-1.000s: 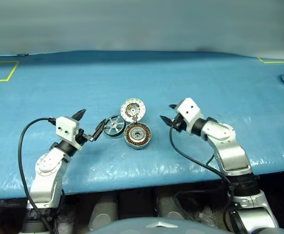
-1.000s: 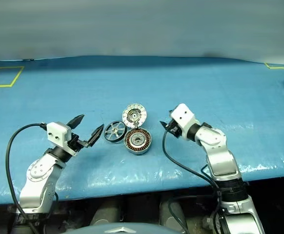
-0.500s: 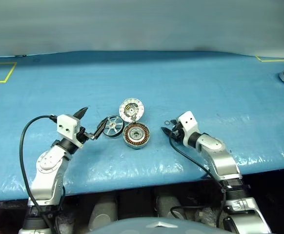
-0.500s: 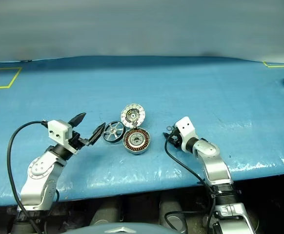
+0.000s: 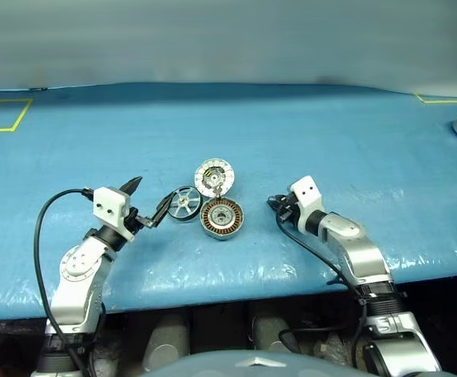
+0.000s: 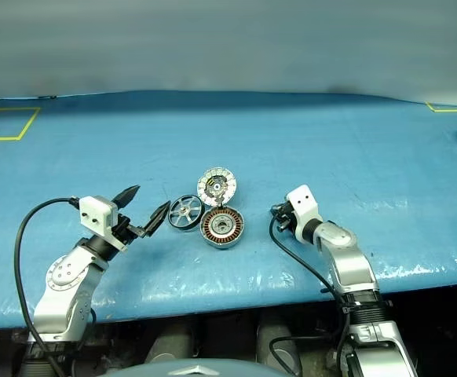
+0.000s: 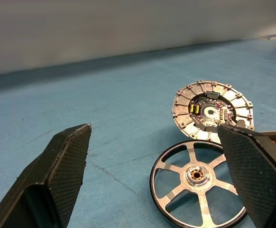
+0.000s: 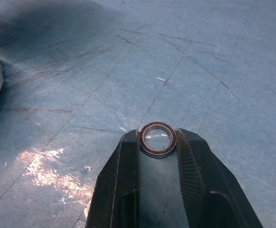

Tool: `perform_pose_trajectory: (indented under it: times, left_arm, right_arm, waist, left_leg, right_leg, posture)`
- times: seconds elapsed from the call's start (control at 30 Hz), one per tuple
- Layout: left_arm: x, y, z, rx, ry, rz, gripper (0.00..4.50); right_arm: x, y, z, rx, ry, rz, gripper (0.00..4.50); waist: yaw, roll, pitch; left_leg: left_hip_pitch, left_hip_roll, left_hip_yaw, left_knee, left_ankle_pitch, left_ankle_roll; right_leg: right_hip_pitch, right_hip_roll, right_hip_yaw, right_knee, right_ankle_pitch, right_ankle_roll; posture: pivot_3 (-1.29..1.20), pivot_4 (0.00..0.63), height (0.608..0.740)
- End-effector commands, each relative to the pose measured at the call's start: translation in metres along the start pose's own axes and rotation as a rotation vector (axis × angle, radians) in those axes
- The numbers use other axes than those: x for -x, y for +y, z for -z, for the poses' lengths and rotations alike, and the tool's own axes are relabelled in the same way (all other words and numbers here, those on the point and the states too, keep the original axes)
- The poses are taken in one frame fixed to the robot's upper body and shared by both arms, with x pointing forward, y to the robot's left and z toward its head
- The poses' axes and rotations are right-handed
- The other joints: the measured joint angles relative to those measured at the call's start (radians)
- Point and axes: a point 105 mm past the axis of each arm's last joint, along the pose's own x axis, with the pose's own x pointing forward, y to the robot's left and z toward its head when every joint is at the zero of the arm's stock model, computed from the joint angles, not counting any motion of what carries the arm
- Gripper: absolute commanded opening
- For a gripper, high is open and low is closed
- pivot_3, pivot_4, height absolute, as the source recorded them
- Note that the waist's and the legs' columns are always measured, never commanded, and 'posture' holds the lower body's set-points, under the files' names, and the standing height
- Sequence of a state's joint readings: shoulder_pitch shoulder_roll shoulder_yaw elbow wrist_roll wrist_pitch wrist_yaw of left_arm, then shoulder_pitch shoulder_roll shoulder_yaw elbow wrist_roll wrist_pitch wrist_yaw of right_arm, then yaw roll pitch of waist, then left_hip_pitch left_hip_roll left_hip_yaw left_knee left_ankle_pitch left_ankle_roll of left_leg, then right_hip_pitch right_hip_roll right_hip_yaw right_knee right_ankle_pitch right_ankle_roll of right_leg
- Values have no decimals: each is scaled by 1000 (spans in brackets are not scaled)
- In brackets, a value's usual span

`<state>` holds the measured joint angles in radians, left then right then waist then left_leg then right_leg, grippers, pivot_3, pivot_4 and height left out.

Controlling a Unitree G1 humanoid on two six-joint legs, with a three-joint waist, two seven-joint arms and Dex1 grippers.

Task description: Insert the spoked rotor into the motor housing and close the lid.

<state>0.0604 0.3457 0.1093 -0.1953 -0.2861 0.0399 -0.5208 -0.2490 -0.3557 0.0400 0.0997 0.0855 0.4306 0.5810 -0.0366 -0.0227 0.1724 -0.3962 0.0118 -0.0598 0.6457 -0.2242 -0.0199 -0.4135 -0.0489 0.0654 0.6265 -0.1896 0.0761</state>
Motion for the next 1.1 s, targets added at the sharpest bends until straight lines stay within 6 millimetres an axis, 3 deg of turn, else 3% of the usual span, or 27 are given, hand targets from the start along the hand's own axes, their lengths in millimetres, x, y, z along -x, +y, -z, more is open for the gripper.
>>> perform_pose_trajectory:
  times: [0.03,0.07,0.2,0.27,0.37,0.43,0.63,1.1]
  left_arm:
    - [-2,1,-5,-9,-18,11,4500]
    - [-2,0,-6,-8,-19,18,4500]
    - [-1,-5,-7,9,-26,61,4500]
    - [0,-7,-6,16,-21,70,4500]
    - [2,-14,-2,39,-8,100,4500]
    - [3,-16,-1,48,-7,110,4500]
    - [4,-14,-1,41,-4,95,4500]
    - [5,-10,-1,23,-2,67,4500]
  right_arm:
    - [3,4,17,-24,67,-8,739]
    - [3,6,12,-31,42,-19,739]
    - [9,33,-41,3,-164,-163,739]
    - [11,40,-54,28,-208,-194,739]
    - [13,65,-79,95,-283,-291,739]
    - [12,79,-85,119,-304,-342,739]
    - [3,103,-75,147,-261,-439,739]
    - [-10,108,-53,173,-189,-436,739]
  waist:
    - [0,0,0]
    - [0,0,0]
    - [-3,2,1]
    - [-9,3,2]
    - [-10,3,2]
    - [-10,3,2]
    - [-3,2,2]
    - [-2,2,2]
  left_leg:
    - [0,0,0,0,0,0]
    - [0,0,0,0,0,0]
    - [-1,0,0,-1,0,0]
    - [-3,0,1,-1,0,0]
    - [-3,0,0,-1,0,0]
    - [-3,0,0,-1,0,0]
    - [-3,0,0,-1,0,0]
    - [-3,0,0,-1,0,0]
  right_leg:
    - [0,0,0,0,0,0]
    - [0,0,0,0,0,0]
    - [-1,0,0,0,0,0]
    - [-3,0,0,0,0,0]
    - [-3,0,0,0,0,0]
    - [-3,0,0,0,0,0]
    - [-3,0,0,-1,0,0]
    - [-4,0,0,0,0,0]
  posture:
    - [0,150,740]
    - [0,150,740]
    - [0,150,740]
    - [0,150,740]
    - [0,150,740]
    - [0,150,740]
    - [0,150,740]
    - [0,150,740]
